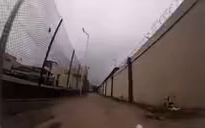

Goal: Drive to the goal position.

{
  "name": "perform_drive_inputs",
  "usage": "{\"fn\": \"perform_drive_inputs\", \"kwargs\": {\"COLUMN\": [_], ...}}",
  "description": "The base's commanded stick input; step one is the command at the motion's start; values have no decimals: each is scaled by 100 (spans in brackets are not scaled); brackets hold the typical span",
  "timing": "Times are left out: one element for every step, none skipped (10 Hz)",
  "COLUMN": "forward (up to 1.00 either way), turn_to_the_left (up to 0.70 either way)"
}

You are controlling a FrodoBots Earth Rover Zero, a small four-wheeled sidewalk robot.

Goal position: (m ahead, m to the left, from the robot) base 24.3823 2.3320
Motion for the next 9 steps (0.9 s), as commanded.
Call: {"fn": "perform_drive_inputs", "kwargs": {"forward": [84, 84, 84, 84, 84, 84, 84, 84, 84], "turn_to_the_left": [3, 3, 3, 3, 3, 3, 3, 3, 3]}}
